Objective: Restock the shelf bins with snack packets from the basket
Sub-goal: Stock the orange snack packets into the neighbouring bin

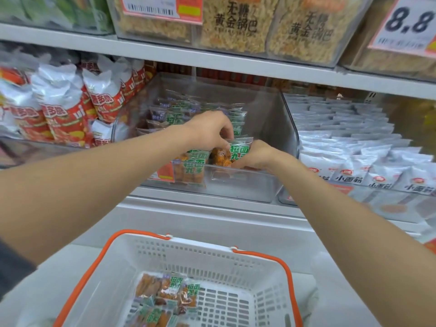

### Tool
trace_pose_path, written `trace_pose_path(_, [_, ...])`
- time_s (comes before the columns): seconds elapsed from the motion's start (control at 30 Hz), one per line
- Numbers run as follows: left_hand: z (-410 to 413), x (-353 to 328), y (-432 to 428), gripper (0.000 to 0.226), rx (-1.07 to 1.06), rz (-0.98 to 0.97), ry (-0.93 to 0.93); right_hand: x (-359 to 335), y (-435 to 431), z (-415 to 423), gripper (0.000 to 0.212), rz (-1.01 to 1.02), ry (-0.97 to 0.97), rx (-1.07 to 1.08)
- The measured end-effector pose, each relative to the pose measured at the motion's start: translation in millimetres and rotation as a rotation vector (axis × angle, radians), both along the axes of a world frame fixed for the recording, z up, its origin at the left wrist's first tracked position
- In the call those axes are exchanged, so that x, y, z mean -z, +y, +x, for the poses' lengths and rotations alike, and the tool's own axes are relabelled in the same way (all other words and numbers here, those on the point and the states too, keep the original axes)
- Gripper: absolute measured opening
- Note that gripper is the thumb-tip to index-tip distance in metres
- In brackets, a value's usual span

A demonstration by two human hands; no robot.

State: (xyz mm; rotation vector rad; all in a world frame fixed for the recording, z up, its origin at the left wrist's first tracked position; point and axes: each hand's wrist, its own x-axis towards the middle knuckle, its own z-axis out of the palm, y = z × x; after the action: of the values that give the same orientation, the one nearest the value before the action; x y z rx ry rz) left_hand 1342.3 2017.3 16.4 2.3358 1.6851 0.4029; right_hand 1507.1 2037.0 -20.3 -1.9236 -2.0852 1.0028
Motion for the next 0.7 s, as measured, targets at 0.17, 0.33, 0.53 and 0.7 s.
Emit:
trace_pose_path(0.17, [-2.3, -8.7, -2.6, 0.021, 0.018, 0.001, -0.138, 1.4, 1.1, -2.6, 0.098, 0.049, 0.15, 0.07])
trace_pose_path(0.33, [-3.2, -2.5, -3.2, 0.024, 0.021, -0.025, -0.045, -2.6, -4.7, -10.1, 0.095, -0.01, 0.007, -0.022])
trace_pose_path(0.53, [-5.5, 2.4, -2.1, 0.035, -0.059, 0.034, -0.033, 0.4, 2.9, -14.2, 0.093, -0.097, -0.027, 0.033])
trace_pose_path(0.7, [-10.5, 3.2, -3.7, 0.025, -0.082, 0.008, -0.085, -0.1, 3.8, -12.9, 0.093, -0.117, -0.011, 0.033])
